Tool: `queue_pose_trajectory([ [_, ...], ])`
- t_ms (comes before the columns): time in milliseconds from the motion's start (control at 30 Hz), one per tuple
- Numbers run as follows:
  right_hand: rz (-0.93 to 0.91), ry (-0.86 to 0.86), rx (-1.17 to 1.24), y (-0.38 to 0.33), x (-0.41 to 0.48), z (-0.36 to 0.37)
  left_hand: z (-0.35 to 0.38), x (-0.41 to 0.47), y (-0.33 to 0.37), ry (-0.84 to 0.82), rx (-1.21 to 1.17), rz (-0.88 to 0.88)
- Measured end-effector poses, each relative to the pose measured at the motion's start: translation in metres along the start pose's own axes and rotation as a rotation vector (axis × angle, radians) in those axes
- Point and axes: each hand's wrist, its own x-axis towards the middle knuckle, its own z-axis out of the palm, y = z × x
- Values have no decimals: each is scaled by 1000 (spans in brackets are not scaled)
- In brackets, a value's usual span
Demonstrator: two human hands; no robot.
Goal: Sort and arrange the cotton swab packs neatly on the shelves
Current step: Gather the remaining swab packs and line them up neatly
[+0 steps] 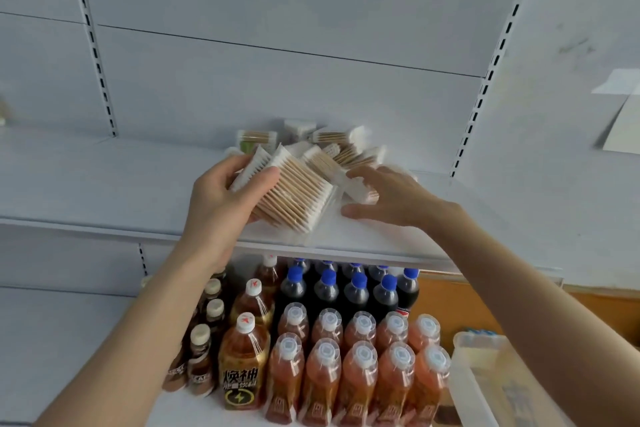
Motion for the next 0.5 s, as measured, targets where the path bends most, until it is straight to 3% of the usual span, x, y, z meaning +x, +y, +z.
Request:
queue_pose_trajectory([
  [167, 3, 303, 111, 0, -4, -2, -11, -14, 4, 36, 12, 21],
  [300, -24, 566, 514, -22, -12, -16, -28, -22, 10, 93, 25, 32],
  [367, -18, 577, 768, -44, -12, -25, -40, -26, 15, 123, 22, 34],
  [500, -28, 399, 1157, -106, -1, -29, -79, -34, 28, 207, 38, 42],
])
